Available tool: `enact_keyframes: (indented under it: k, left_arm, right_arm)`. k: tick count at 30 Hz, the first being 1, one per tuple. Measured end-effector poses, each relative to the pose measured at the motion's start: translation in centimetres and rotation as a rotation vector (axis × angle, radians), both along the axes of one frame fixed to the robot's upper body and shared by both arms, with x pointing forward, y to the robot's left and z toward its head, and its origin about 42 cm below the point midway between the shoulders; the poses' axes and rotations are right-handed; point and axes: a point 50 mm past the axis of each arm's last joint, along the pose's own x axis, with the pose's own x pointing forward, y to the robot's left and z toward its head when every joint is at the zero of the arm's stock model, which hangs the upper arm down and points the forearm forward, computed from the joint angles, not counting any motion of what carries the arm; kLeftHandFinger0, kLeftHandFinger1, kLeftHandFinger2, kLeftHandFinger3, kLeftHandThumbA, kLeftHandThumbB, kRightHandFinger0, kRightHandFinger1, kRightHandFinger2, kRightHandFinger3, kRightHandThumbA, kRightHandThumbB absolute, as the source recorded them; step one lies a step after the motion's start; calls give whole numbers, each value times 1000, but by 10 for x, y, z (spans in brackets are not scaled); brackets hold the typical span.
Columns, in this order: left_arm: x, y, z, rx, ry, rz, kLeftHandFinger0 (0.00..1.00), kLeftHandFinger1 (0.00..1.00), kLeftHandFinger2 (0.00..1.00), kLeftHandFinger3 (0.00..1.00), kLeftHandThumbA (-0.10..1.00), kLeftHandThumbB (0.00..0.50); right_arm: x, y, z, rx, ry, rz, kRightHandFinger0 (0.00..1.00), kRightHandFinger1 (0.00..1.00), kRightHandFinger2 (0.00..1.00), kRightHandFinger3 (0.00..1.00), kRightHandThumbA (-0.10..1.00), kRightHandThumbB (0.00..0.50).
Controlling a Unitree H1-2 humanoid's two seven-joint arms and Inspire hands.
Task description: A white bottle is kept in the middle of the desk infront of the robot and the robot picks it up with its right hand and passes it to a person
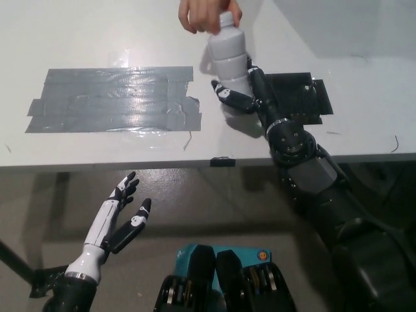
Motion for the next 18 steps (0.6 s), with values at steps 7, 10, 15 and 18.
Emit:
enact_keyframes:
  k: [7,10,15,18]
  left_arm:
    - [4,-1,4,1,-12,-4,1000,1000,985,999,599,46]
    - [6,-2,6,1,-17,-5,1000,1000,965,987,568,34]
    - [7,-2,7,1,-21,-7,1000,1000,973,994,570,24]
    - [8,-2,8,2,-21,-7,997,1000,979,991,623,47]
  right_arm:
    - [1,-3,1,0,-1,25,1000,1000,1000,1000,766,500]
    - [1,-3,2,2,-8,30,1000,1000,1000,1000,792,498]
    - [-1,-6,12,28,-81,37,1000,1000,1000,1000,810,479]
    - [-7,-12,20,54,-150,46,1000,1000,1000,1000,874,477]
